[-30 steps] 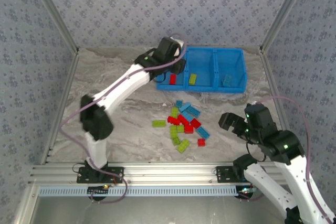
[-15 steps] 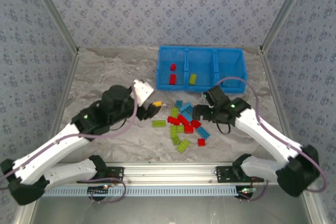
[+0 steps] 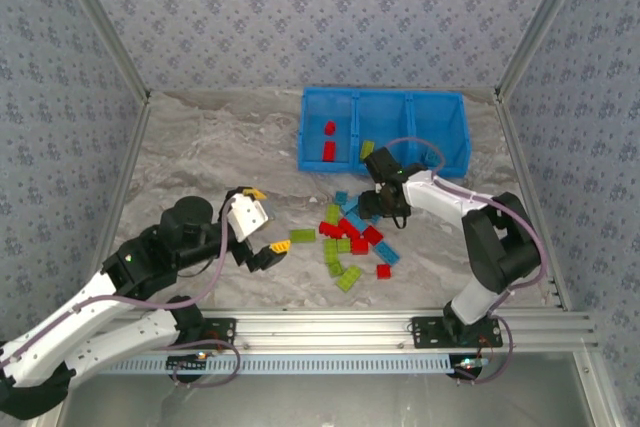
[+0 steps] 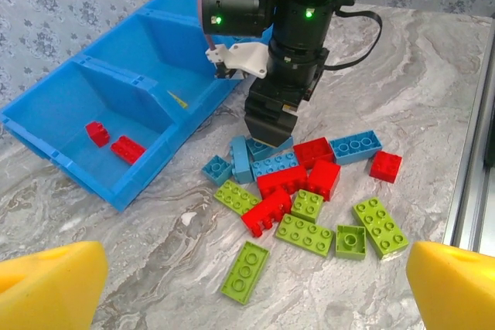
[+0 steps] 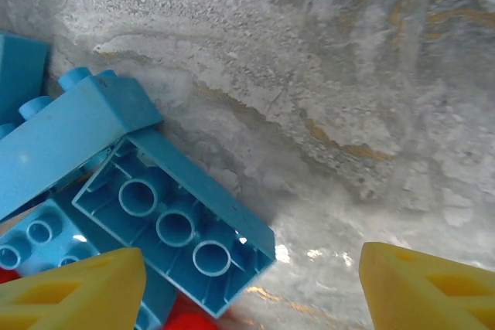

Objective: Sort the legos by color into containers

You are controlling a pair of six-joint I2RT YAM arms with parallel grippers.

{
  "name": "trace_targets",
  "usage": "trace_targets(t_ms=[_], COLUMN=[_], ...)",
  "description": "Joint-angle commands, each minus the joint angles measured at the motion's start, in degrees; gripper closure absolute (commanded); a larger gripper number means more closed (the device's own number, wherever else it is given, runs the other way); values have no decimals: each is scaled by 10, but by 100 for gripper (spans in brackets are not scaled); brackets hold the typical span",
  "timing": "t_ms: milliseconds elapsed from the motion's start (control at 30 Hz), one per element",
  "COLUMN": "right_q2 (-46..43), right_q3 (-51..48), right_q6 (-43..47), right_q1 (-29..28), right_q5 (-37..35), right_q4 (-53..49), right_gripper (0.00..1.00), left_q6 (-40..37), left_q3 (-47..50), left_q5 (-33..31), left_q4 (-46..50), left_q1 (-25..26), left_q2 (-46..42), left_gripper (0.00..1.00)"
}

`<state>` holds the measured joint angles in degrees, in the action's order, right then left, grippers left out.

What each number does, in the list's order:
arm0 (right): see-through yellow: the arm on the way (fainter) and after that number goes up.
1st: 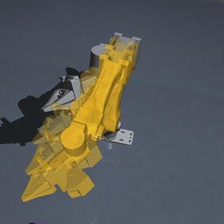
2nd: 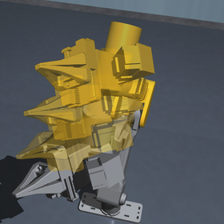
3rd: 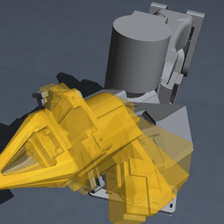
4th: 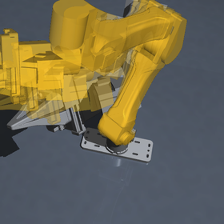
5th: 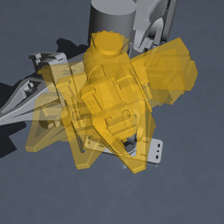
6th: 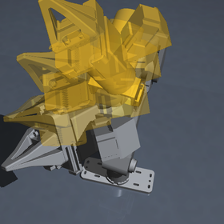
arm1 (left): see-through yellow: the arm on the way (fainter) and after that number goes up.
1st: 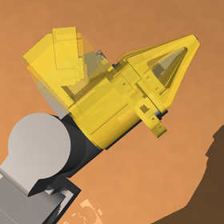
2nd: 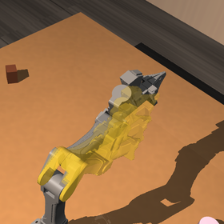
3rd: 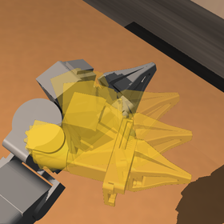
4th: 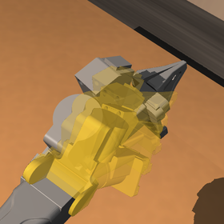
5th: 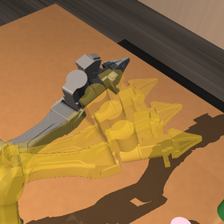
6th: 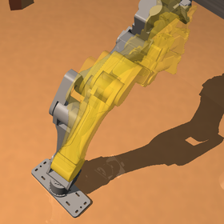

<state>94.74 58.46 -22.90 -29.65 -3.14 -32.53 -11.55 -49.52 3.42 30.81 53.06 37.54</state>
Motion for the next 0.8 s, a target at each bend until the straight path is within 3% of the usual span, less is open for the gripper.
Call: trace_targets(t_ms=[0,233,567,633,767], right_q2=[12,40,79,83,80], right_q3=[-1,2,29,30,29], right_q6=[-3,4,23,21,25], right_q1=[-3,7,14,14,7], right_q5=[27,31,19,19,13], right_q4=[20,31,27,24,15], right_gripper=[24,27,52,51,38], left_q6=[-5,-2,-3,-2,3], left_q3=[9,22,32,35,36], left_q5=[6,5,0,0,0], left_q4=[0,-27,-32,-34,-39], left_q1=[4,4,4,4,4], left_q2=[-7,10,4,4,4], left_gripper=[1,1,1,1,1])
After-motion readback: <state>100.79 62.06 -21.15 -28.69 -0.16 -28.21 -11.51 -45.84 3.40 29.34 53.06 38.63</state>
